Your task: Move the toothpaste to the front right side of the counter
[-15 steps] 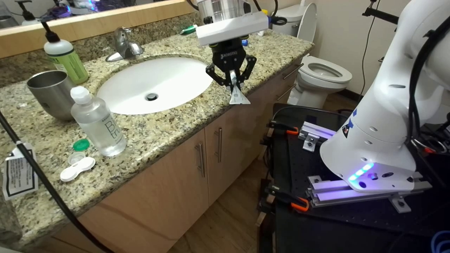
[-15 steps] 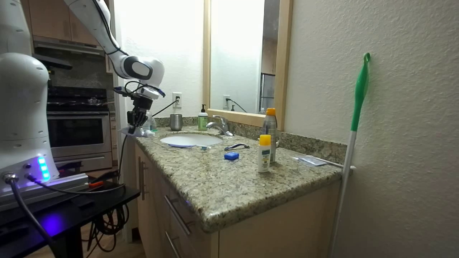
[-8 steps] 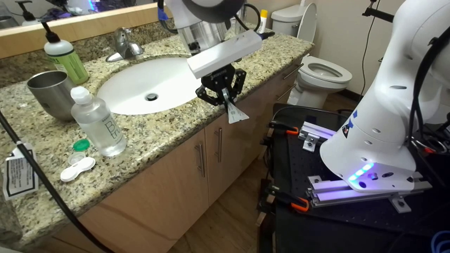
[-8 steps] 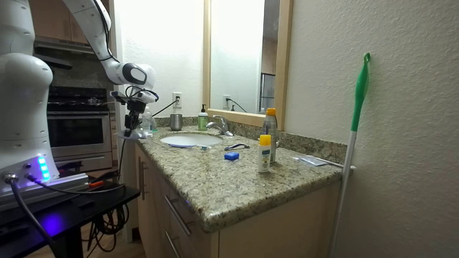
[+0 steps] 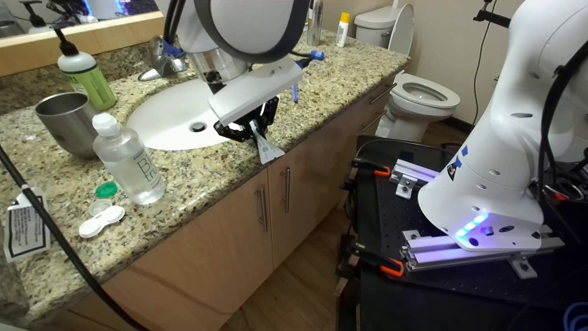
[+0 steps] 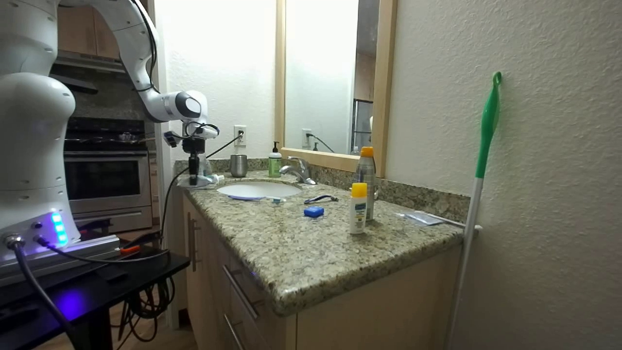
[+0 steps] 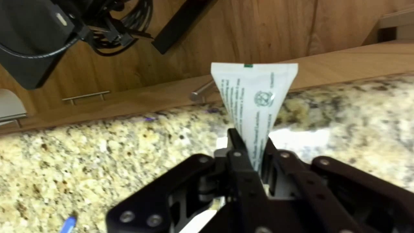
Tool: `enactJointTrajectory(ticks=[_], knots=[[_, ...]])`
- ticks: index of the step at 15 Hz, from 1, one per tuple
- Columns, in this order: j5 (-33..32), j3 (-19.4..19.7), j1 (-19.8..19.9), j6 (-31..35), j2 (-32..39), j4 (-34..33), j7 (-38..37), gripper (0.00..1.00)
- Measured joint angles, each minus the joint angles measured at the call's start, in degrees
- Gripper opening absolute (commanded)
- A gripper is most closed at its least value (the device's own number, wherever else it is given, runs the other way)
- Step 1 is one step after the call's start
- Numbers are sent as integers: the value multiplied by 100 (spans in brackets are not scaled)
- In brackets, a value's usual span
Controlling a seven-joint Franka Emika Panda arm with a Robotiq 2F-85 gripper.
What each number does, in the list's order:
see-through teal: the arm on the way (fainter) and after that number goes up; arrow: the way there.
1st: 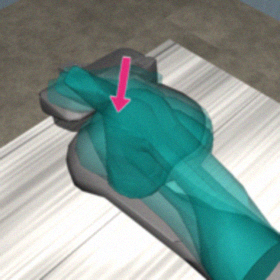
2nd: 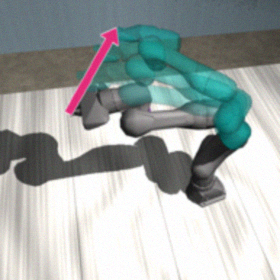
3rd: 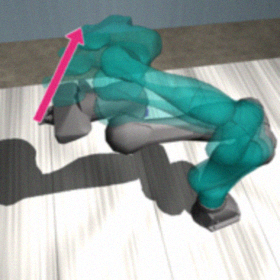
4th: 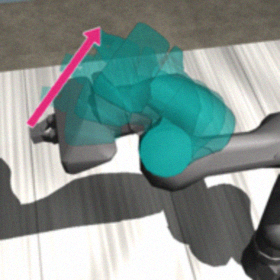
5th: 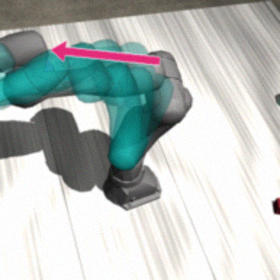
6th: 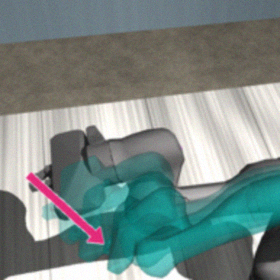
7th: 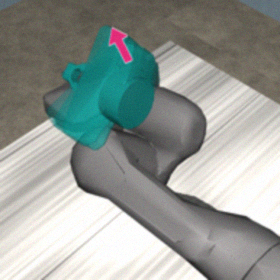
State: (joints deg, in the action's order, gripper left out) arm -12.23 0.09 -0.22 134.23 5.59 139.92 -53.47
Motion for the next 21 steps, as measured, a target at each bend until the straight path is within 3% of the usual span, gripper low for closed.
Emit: enactJointTrajectory(ticks=[1, 2, 4, 5, 21], knots=[[254, -36, -60, 131, 0, -33, 186, 4], [585, -87, -110, 226, 0, -57, 415, 15], [632, -96, -171, 235, 0, -64, 417, 15], [628, -81, -170, 235, 0, -60, 415, 4], [1767, -191, -316, 681, 16, -52, 1677, 4]])
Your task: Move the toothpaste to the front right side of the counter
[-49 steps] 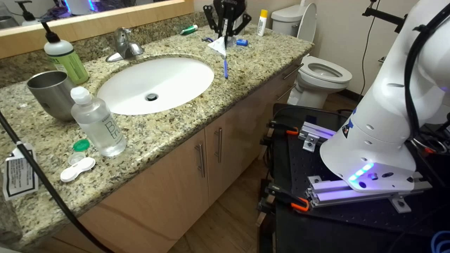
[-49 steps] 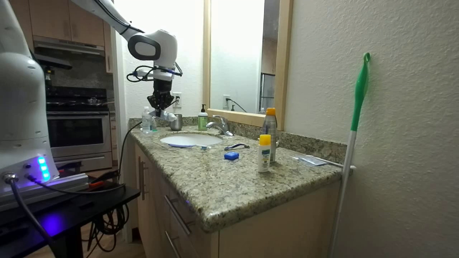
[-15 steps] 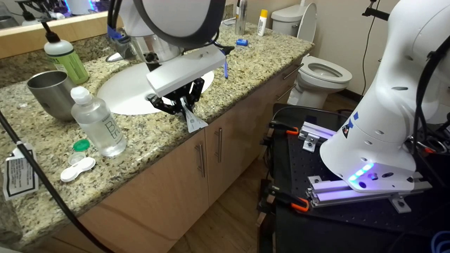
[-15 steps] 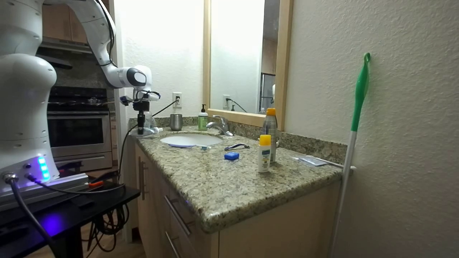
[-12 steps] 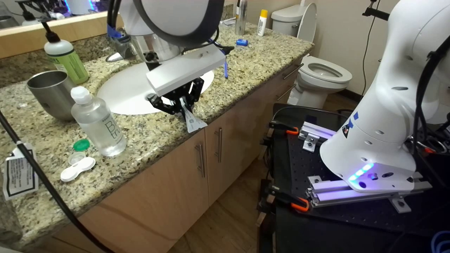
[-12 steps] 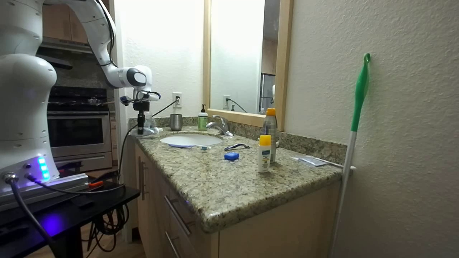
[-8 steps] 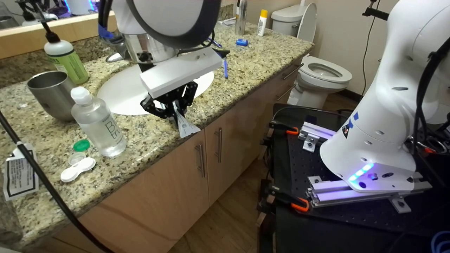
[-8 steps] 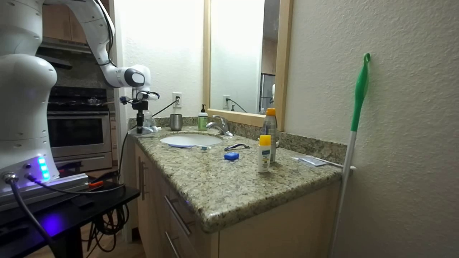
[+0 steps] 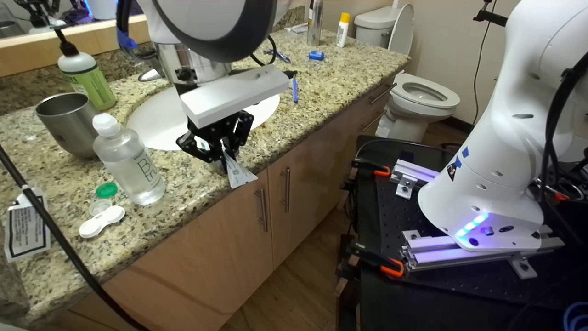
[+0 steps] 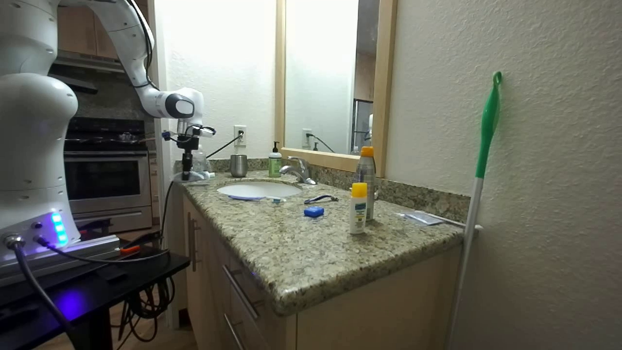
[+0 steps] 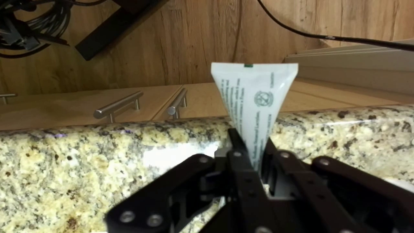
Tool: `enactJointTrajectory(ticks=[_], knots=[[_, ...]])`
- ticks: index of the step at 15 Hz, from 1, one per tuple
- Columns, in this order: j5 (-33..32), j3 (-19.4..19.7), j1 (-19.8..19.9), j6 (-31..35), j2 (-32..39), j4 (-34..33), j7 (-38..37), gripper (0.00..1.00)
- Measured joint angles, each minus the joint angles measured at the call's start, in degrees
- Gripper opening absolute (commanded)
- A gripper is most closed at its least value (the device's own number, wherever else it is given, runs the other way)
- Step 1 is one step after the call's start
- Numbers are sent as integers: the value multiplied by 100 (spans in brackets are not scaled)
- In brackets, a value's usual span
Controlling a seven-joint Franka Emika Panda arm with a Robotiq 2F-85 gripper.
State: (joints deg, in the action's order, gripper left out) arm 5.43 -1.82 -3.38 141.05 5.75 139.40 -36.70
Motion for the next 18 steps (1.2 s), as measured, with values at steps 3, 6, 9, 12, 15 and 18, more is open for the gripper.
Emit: enactJointTrajectory(ticks=[3, 6, 9, 12, 15, 18], knots=[[-13, 80, 9, 157, 67, -1, 4, 4], [-13, 104, 8, 285, 192, -3, 16, 4], [-7, 103, 3, 292, 211, -25, 46, 4], [-6, 93, -9, 301, 216, -34, 105, 4], [-6, 79, -18, 309, 221, -39, 119, 41], [4, 77, -18, 306, 233, -39, 119, 61]])
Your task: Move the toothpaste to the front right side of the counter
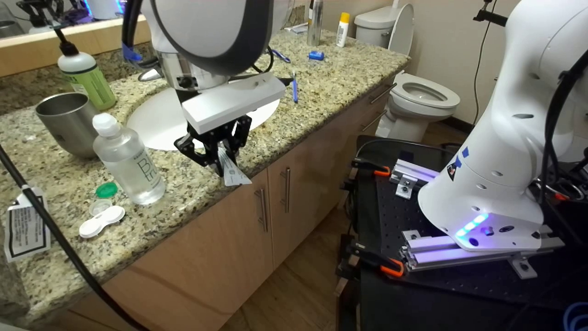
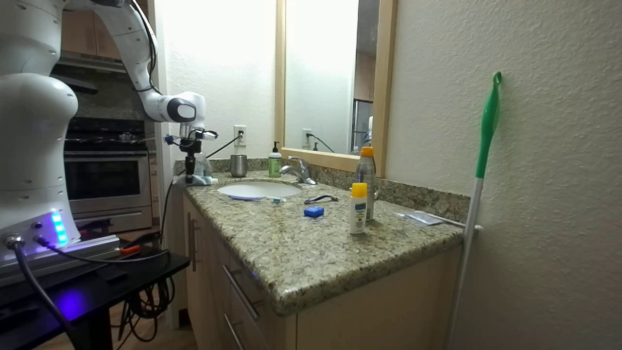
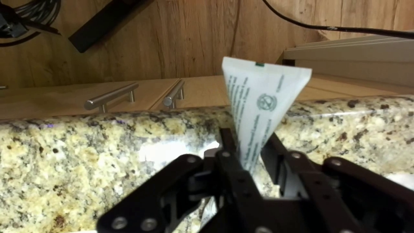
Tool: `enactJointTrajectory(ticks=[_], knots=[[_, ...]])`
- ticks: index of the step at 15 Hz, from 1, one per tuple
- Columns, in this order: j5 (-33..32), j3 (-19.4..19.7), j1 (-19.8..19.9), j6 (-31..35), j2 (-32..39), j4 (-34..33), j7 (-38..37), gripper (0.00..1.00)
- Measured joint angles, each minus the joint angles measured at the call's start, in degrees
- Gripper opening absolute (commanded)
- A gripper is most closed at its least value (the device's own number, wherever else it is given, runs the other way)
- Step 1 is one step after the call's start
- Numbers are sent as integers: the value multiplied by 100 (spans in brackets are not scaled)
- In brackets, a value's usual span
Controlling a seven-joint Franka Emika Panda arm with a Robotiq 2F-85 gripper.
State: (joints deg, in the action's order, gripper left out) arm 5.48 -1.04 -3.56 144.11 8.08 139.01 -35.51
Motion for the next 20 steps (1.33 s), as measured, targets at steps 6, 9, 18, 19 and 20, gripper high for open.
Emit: enactJointTrajectory(ticks=[6, 9, 18, 19, 20], knots=[[-48, 8, 0, -8, 1, 0, -136, 100], [-332, 48, -4, -26, -49, 4, -658, 100], [-1207, 407, 373, -944, -1830, 793, -3113, 100], [-1189, 458, 539, -1003, -2175, 938, -3174, 100], [-1147, 532, 728, -1043, -2527, 1072, -3180, 100]])
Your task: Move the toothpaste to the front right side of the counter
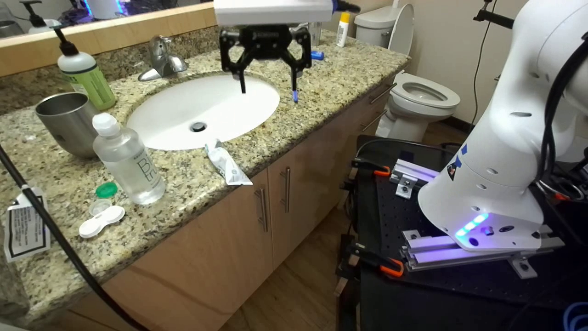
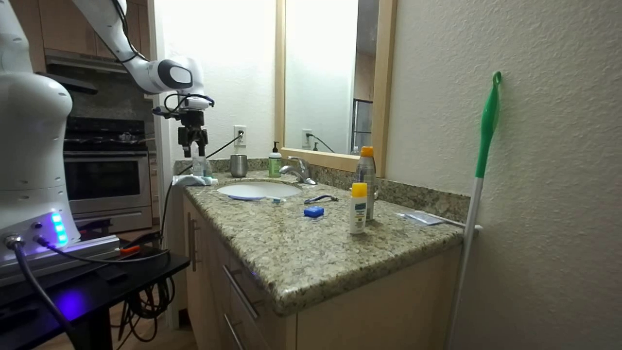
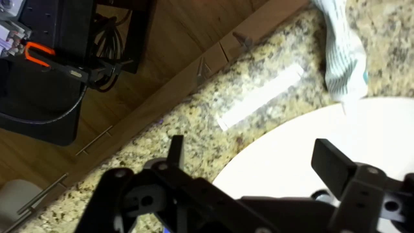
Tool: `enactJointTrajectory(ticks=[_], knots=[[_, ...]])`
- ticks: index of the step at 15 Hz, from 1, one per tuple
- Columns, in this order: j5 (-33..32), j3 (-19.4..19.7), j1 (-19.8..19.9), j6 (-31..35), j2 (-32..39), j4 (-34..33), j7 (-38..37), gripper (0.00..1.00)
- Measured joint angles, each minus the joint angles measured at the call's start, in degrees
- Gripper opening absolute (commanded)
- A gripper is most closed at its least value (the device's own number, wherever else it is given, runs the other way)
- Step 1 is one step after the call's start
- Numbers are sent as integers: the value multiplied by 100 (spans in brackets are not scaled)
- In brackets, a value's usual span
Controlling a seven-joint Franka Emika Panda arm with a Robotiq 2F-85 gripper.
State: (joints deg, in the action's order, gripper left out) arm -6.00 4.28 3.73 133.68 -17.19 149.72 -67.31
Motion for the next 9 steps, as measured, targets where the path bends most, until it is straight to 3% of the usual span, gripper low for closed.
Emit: enactJointTrajectory(ticks=[5, 9], knots=[[431, 732, 1040, -250, -1315, 313, 399, 100], [1129, 1808, 1756, -345, -1562, 312, 1506, 100]])
